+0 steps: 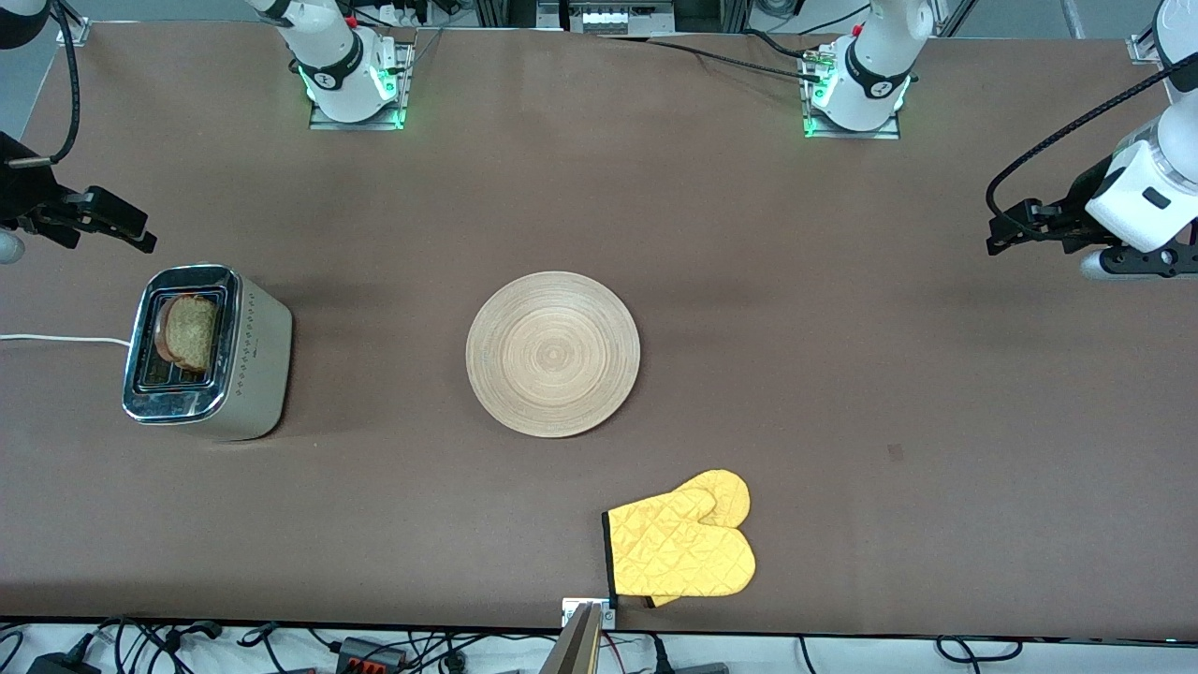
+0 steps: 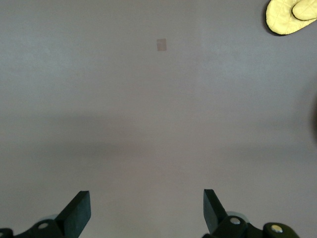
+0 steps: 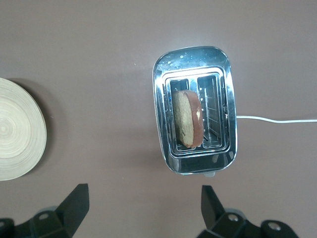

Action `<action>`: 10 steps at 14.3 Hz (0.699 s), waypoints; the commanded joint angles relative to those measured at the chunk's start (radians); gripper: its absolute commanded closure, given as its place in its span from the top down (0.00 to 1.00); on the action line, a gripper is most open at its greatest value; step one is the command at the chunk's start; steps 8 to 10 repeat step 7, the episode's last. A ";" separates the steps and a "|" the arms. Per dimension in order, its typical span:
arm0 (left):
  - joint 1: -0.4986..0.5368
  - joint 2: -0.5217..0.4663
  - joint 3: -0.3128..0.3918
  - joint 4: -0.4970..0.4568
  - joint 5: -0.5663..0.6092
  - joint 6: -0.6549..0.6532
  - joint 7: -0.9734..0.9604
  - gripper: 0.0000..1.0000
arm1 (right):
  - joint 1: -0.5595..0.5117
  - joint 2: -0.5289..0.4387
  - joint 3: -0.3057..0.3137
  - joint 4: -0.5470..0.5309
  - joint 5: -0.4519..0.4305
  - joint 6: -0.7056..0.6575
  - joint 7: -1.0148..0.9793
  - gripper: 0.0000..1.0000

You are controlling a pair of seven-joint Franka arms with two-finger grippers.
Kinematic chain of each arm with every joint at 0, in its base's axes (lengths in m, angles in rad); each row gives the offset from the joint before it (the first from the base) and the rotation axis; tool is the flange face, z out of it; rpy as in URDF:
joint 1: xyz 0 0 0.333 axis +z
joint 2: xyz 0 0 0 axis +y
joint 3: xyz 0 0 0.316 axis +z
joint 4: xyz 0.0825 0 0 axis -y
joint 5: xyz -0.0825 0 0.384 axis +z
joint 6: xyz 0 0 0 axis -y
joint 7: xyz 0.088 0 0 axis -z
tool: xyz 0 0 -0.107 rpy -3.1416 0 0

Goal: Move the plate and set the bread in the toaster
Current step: 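Open the right gripper and raise it away from the toaster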

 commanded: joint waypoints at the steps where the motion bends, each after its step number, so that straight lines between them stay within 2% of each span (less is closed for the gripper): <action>1: 0.004 0.007 -0.006 0.019 0.027 -0.009 -0.008 1.00 | -0.008 -0.017 0.012 -0.017 -0.011 -0.007 -0.011 1.00; 10: 0.004 0.007 -0.005 0.019 0.027 -0.009 -0.008 1.00 | -0.009 -0.020 0.009 -0.014 -0.010 -0.028 -0.009 1.00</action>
